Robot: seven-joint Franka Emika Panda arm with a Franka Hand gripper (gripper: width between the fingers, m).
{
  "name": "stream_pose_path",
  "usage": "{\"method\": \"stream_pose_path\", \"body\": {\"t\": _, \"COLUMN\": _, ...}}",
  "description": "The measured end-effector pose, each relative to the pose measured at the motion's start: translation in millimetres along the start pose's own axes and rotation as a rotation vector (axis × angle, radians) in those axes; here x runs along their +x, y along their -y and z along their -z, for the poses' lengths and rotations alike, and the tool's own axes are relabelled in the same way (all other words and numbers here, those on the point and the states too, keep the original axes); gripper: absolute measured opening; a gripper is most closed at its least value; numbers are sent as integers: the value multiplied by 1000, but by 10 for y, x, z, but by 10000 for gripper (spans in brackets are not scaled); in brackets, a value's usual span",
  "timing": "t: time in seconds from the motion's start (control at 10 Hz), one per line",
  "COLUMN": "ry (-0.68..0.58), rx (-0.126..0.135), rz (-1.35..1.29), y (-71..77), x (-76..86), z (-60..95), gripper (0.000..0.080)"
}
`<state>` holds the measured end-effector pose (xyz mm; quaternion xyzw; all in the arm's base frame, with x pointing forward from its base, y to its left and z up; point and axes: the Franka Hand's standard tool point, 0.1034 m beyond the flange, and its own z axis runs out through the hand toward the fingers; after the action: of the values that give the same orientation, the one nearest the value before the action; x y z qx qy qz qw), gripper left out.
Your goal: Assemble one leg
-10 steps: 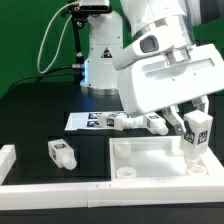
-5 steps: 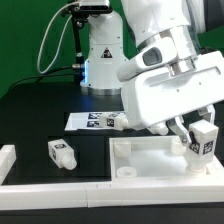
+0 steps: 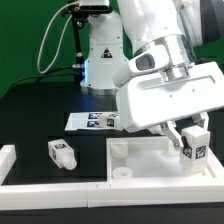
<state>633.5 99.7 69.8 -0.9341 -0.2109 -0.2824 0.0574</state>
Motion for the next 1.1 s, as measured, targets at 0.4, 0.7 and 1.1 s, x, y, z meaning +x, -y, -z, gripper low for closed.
{"method": "stream_pose_path", "body": {"t": 0.4, "ry": 2, "rx": 3, "rz": -2, "y": -1, "x": 1, "z": -6, "gripper": 604}}
{"method": "stream_pose_path", "body": {"t": 0.7, "ry": 28, "rx": 27, "rz": -77, "y": 41, "x": 57, "z": 38, "gripper": 642}}
{"method": "stream_pose_path", "body": {"t": 1.1, "ry": 166, "rx": 105, "rz": -212, "y": 114, "x": 239, "z": 47, "gripper": 648}}
